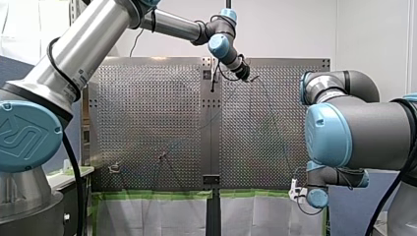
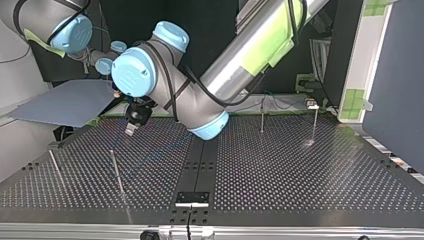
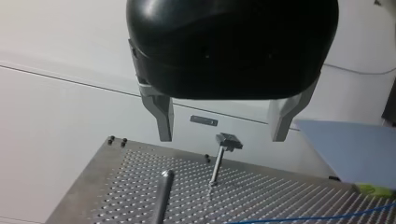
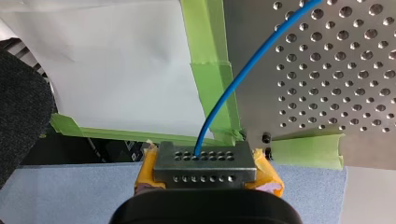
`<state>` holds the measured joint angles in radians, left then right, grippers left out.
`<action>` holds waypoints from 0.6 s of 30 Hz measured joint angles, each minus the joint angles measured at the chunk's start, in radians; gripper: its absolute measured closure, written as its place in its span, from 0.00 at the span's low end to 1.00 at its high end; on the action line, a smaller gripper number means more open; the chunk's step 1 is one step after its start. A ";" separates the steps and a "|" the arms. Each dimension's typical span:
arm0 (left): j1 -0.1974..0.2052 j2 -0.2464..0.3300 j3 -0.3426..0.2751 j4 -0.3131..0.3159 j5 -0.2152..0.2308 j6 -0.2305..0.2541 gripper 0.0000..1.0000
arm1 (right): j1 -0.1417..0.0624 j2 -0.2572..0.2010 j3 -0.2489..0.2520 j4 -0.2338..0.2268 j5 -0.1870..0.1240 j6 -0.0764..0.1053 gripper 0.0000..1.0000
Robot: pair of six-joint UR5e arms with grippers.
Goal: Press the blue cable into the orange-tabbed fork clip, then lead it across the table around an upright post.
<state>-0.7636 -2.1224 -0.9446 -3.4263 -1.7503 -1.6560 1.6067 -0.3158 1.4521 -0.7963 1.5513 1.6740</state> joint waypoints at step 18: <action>0.014 -0.001 0.000 0.127 0.077 -0.107 0.00 | 0.004 0.000 -0.005 0.007 -0.001 -0.003 1.00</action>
<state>-0.7493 -2.1232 -0.9446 -3.2996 -1.6729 -1.7630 1.6105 -0.3155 1.4474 -0.7890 1.5506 1.6711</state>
